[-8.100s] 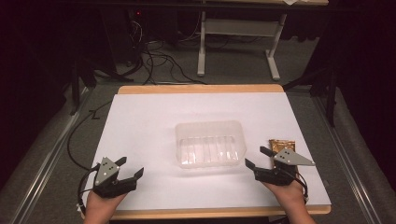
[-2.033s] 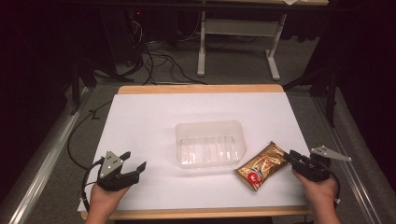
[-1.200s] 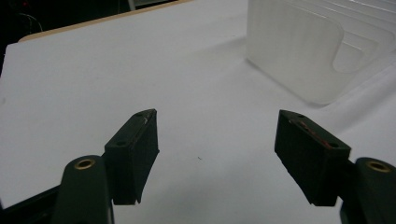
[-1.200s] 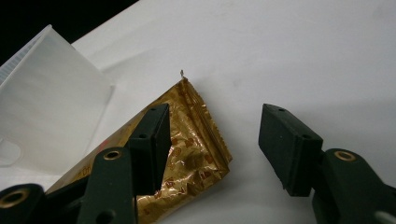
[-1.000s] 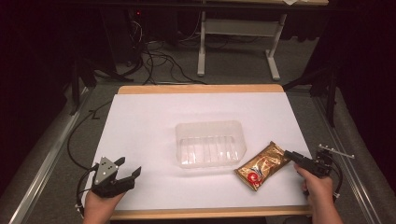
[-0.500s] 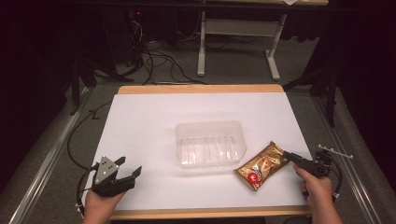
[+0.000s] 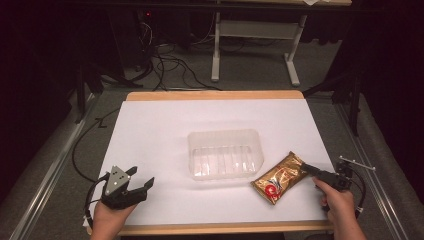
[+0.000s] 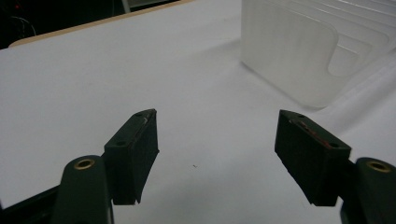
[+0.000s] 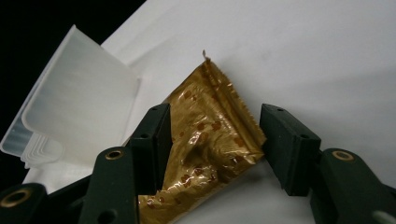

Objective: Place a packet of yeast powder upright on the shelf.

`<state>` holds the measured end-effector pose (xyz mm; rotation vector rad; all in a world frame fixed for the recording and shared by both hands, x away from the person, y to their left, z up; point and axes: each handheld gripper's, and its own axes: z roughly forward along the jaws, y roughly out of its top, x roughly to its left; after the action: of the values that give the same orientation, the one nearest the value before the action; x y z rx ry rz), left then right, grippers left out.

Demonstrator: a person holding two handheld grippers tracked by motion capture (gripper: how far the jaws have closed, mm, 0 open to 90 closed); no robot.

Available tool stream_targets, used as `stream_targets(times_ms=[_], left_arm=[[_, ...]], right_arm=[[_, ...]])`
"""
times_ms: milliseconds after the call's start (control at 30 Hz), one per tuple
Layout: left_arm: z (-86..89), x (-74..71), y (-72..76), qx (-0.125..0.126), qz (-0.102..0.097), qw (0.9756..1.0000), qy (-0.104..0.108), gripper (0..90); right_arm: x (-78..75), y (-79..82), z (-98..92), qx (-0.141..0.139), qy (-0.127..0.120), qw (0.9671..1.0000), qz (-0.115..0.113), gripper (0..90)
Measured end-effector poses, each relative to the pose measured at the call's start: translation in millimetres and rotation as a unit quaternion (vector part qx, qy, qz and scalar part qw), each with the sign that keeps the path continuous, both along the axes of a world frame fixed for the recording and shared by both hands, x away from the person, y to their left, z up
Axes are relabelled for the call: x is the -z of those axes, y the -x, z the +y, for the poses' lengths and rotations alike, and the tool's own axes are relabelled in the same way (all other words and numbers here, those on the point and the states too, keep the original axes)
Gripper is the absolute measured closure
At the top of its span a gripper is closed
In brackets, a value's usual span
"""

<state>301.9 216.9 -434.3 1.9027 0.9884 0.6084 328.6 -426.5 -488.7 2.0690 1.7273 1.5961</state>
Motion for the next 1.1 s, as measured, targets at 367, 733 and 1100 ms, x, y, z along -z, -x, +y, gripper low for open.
stream_targets(times_ms=[367, 733, 1100], left_arm=[[2.9, 0.1, 1.5, -0.005, -0.001, 1.0, 0.001, 30.8], [4.0, -1.1, 1.9, -0.006, -0.002, 1.0, 0.001, 30.8], [4.0, -1.3, 1.6, -0.005, -0.003, 1.0, 0.0, 30.8]], right_arm=[[1.1, -3.7, 5.9, -0.011, 0.001, 0.9999, 0.012, 56.6], [-1.7, -1.1, 7.6, -0.017, 0.01, 0.9998, 0.002, 61.2], [-9.1, 0.8, 10.0, -0.024, 0.024, 0.9992, -0.023, 88.3]])
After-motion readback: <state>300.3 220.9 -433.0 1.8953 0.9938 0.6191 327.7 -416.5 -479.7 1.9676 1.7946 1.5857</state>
